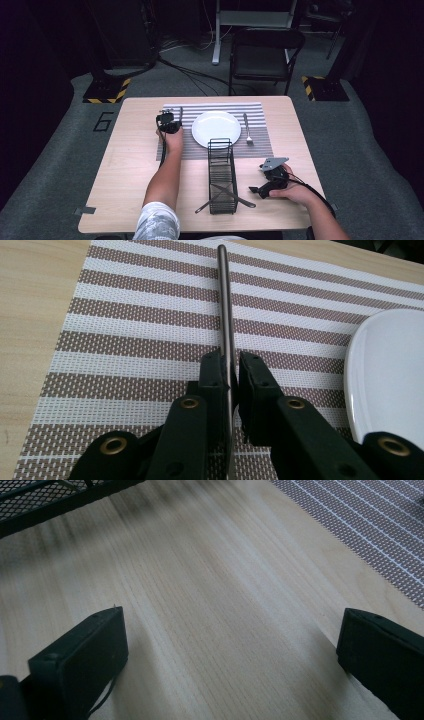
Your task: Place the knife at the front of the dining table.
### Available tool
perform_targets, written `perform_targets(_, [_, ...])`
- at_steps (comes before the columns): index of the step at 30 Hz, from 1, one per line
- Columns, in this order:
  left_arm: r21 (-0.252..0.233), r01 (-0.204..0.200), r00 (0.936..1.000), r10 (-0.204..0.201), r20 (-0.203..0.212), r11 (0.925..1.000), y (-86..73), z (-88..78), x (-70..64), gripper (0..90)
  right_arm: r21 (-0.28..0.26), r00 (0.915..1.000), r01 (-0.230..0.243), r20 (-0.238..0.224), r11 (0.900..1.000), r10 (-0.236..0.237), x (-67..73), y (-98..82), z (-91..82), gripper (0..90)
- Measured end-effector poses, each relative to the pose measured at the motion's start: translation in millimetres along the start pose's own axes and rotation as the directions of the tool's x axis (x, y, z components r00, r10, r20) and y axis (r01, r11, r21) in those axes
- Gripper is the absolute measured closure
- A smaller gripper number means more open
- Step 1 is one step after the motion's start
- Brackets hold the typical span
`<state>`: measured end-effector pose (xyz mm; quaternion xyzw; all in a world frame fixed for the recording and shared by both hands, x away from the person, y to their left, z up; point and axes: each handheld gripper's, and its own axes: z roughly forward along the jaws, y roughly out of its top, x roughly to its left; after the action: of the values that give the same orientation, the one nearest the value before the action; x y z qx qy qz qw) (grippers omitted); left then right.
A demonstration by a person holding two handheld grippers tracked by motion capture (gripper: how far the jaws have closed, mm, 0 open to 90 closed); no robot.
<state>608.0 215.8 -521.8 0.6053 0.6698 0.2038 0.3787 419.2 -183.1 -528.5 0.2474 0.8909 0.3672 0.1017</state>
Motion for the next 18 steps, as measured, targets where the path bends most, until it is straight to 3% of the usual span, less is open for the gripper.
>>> perform_targets(8, [0.009,-0.004,1.0,0.004,0.006,1.0,1.3,-3.0,5.6,73.6,-0.006,1.0,0.009,0.001,1.0,-0.009,-0.7,0.0,0.5,0.0])
perform_targets(18, [0.019,0.013,0.9988,-0.014,0.047,0.9997,10.5,-18.6,15.0,55.3,0.0,1.0,0.0,0.0,1.0,0.0,0.0,0.0,0.0,0.0])
